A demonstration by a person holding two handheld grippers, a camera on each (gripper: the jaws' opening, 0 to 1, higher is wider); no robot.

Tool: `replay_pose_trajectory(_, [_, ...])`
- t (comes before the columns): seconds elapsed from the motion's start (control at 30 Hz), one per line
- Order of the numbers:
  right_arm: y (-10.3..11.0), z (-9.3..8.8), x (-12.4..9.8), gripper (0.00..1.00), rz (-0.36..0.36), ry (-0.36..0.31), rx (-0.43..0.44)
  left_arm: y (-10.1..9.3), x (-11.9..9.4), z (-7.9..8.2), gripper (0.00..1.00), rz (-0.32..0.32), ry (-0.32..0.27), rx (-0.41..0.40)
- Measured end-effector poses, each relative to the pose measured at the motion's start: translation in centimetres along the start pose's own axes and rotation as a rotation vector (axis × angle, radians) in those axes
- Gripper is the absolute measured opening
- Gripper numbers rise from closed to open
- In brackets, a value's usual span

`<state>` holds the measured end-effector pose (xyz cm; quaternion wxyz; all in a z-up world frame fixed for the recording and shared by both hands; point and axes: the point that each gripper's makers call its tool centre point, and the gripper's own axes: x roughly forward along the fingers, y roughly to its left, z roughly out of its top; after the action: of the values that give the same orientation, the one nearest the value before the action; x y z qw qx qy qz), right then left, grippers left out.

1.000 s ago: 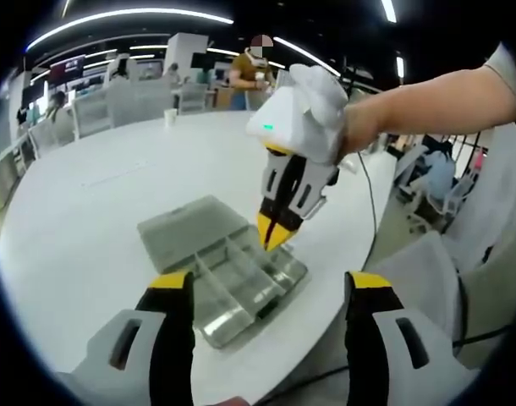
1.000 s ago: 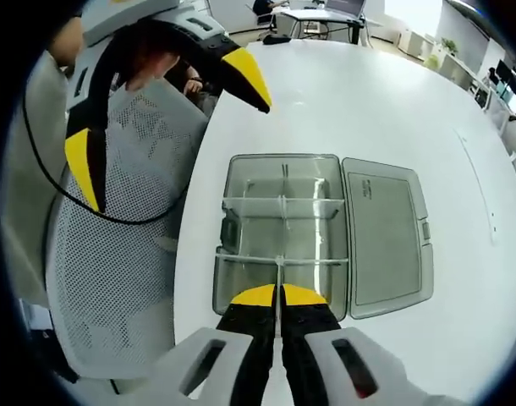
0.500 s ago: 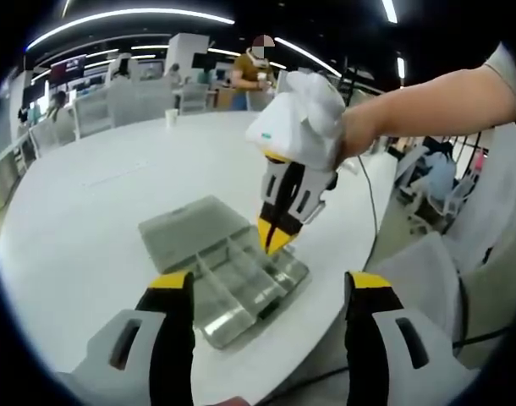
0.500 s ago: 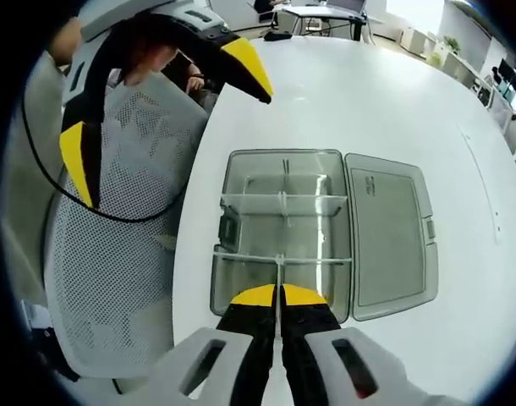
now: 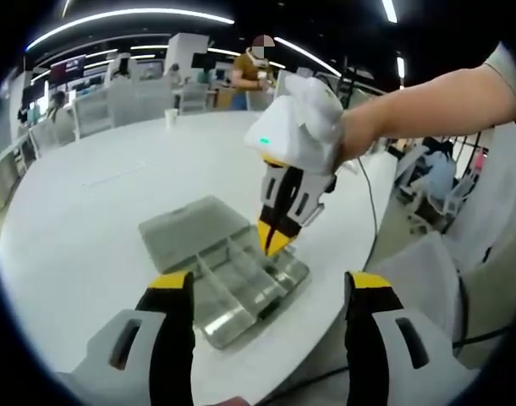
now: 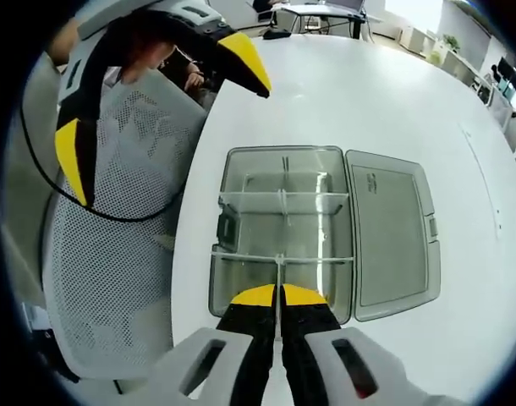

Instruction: Insert the divider into the dual guide fixture by aligning both edges with the guide slots and pushing it downward to the bottom, including one-sided entry, uneven engagement, binding, and posture correction.

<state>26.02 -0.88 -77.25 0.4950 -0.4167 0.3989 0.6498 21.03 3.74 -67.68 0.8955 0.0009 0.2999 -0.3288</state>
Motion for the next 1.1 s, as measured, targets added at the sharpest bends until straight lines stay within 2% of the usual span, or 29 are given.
replay_pose_trajectory(1.1, [-0.07, -0.13, 0.71, 0.0, -0.004, 0.01, 0.014, 0.31, 0.0, -0.36, 0.71, 0.004, 0.001, -0.006])
